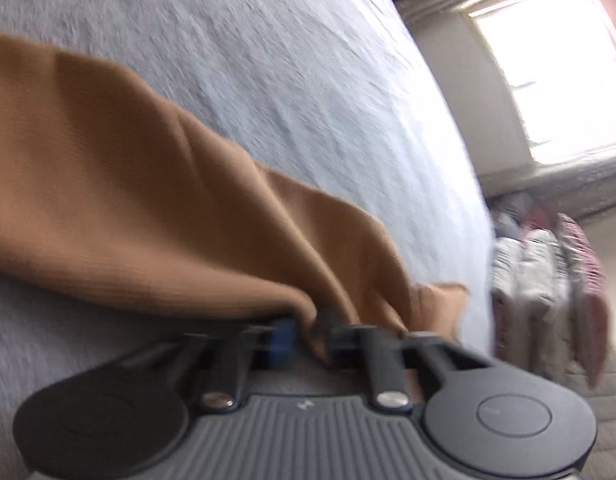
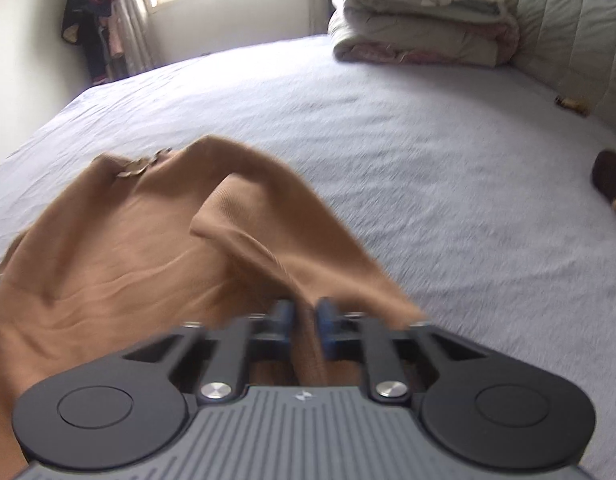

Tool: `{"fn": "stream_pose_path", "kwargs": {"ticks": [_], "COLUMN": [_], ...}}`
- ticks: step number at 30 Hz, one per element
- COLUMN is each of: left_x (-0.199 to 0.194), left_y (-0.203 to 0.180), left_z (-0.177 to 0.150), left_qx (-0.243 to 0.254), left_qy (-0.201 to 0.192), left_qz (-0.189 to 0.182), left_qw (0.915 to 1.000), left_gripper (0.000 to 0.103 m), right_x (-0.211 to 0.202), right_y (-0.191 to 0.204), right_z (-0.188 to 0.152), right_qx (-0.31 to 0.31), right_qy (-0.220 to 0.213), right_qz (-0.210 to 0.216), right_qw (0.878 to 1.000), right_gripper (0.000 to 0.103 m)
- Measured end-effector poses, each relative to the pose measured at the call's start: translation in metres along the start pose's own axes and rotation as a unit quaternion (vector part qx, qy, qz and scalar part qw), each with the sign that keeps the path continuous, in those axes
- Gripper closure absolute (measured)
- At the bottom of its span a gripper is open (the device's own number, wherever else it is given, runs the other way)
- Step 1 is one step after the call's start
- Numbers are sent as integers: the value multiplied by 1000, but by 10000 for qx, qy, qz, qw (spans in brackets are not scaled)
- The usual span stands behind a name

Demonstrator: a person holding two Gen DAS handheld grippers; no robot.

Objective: Fold clothes

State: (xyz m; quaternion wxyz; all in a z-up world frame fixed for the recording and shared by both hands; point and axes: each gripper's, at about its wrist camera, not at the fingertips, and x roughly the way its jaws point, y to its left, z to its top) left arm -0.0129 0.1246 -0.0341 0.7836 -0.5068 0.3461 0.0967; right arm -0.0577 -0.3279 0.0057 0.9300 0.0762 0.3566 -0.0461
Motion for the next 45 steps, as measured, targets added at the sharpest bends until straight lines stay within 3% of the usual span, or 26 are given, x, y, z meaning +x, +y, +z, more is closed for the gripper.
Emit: {"fn": "stream_pose_path", "kwargs": {"ticks": [5,12,14,18,23,24,25,27,31,35,39,45], "left_x": [8,3,3,17,16,13,10,3,-2,11,46,97], "left_y": [-16,-35,-32,-24,-14,-18,-21,-30,-60,-90,-108,-125], "left_z": [18,70,83,90,83,83,81,75,61,46,34,31], "left_qx": [199,494,515,551,935,939,934,1037,1750,2688,3635,4659], "left_qy": [-577,-1690,-1719,-1506,-1053,-929,-783,-494,80,345,564,525], "left_qz": [309,615,667,1032,1362,1366,1316,1167,795,492,392,125], "left_qw": [9977,9824,9815,9816,9806,9818,9838,9865,9813,9613,9291,8832], "left_gripper": [98,98,98,98,91,80,61,47,46,42,37,37], "right_x": [-2,20,25,38,50,47,44,37,19,13,30,86], "right_y": [-24,-62,-66,-70,-74,-74,-75,-74,-73,-63,-37,8], "right_z": [26,61,63,57,43,43,43,47,61,77,92,105], "right_qx": [-50,28,-5,-52,-8,7,22,85,247,351,241,-226], "right_qy": [-510,-776,-813,-726,-299,-239,-178,-159,-229,-288,-268,17], "right_qz": [-711,-1439,-1553,-1681,-1451,-1357,-1263,-1051,-603,-5,638,1000], "right_qw": [9961,9865,9845,9831,9890,9905,9918,9943,9976,9990,9973,9947], "right_gripper": [96,97,97,97,96,95,90,77,73,71,67,66]}}
